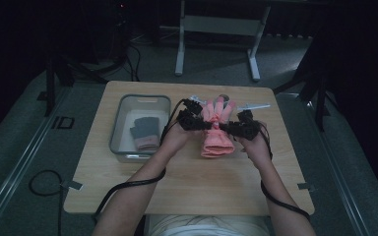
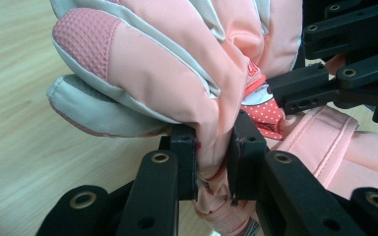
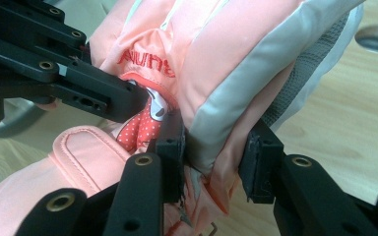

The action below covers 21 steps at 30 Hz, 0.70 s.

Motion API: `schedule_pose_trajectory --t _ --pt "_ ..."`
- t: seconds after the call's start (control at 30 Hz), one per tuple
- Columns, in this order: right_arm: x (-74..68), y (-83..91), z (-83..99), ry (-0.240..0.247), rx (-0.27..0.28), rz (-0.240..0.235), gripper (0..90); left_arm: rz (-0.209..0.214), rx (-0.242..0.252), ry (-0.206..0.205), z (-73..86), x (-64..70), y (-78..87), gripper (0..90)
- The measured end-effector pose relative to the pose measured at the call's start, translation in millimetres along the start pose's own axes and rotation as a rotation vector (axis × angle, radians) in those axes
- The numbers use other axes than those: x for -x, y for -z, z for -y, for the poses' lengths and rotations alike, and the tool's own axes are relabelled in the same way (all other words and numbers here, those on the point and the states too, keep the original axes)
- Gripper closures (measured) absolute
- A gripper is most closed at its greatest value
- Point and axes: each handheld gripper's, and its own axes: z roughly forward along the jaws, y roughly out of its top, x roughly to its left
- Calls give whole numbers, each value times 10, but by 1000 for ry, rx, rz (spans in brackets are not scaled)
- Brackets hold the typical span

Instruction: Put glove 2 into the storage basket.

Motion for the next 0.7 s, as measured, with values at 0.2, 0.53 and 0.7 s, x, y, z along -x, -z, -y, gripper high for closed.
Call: schedule_pose_trajectory --t 0.2,0.53,0.7 --pt "-109 7 -177 30 13 -15 659 -31 20 3 -53 -34 216 760" --pt "-365 -85 -484 84 29 -57 659 -83 45 18 -69 -159 611 760" --pt "-485 -133 -608 105 37 -72 659 -112 56 23 -65 -209 777 760"
